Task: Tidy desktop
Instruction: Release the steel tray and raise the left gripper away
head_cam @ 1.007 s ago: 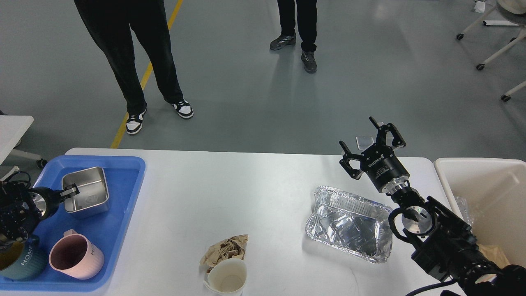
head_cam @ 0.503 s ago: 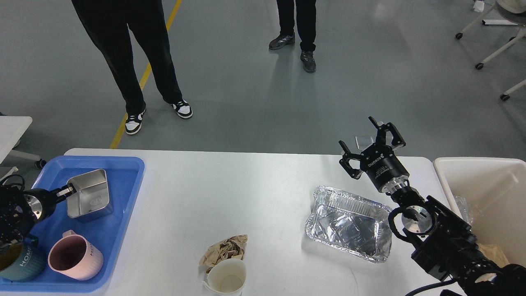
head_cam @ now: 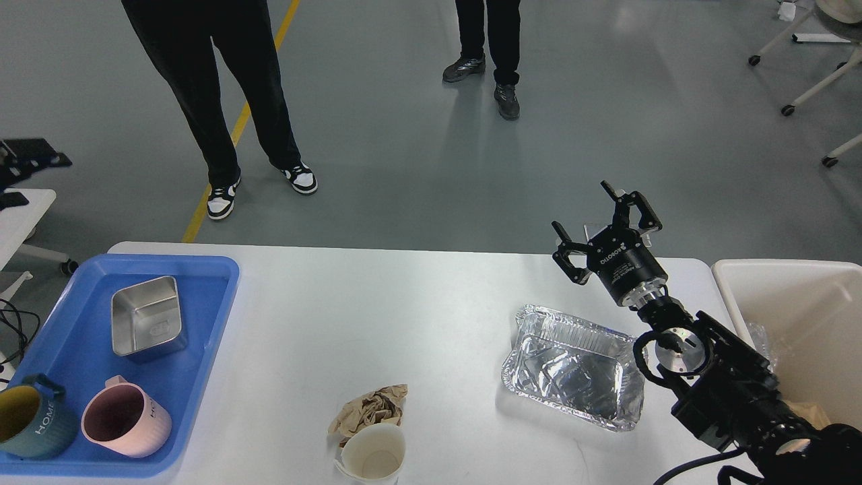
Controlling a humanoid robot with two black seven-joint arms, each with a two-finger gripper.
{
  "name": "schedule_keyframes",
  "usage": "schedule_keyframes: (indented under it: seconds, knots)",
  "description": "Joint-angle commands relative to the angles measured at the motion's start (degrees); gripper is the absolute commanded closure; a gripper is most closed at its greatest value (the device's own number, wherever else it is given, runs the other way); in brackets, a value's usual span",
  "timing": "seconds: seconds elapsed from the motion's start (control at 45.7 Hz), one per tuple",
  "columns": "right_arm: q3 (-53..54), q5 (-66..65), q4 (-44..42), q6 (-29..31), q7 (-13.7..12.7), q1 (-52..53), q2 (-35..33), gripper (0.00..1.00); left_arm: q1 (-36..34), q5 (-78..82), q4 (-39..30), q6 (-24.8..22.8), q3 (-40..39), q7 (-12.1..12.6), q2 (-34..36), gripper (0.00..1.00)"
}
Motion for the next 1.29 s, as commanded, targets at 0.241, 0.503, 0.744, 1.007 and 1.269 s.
schedule_keyframes:
  seconds: [0.241, 0.503, 0.744, 1.007, 1.269]
  knots:
    - [-0.08, -0.01, -0.01, -0.01, 0.00, -0.14, -0.21, 0.00, -4.90, -3.88, -0.39, -0.98, -0.90, 0.18, -6.49, 0.04]
    - [0.01, -0.01, -0.01, -0.01, 0.00, -0.32, -1.36, 0.00, 2.39, -27.87, -0.39, -0.26, -0.90, 0.27, -16.61, 0.04]
    - [0.01, -0.01, -0.19, -0.01, 0.00, -0.40, -1.88, 0.00, 10.39, -43.69, -0.39, -3.33, -3.09, 0.36, -22.68, 0.04]
    - [0.01, -0.01, -0.80, -0.10, -0.09, -0.49, -3.03, 0.00, 19.97, -47.75, 0.23, -6.51, -24.17, 6.15, -29.44, 0.04]
    - [0.09, 0.08, -1.07, -0.27, 0.00, -0.49, -3.03, 0.00, 23.93, -48.01, 0.40, -3.34, -40.01, 10.03, -34.98, 0.04]
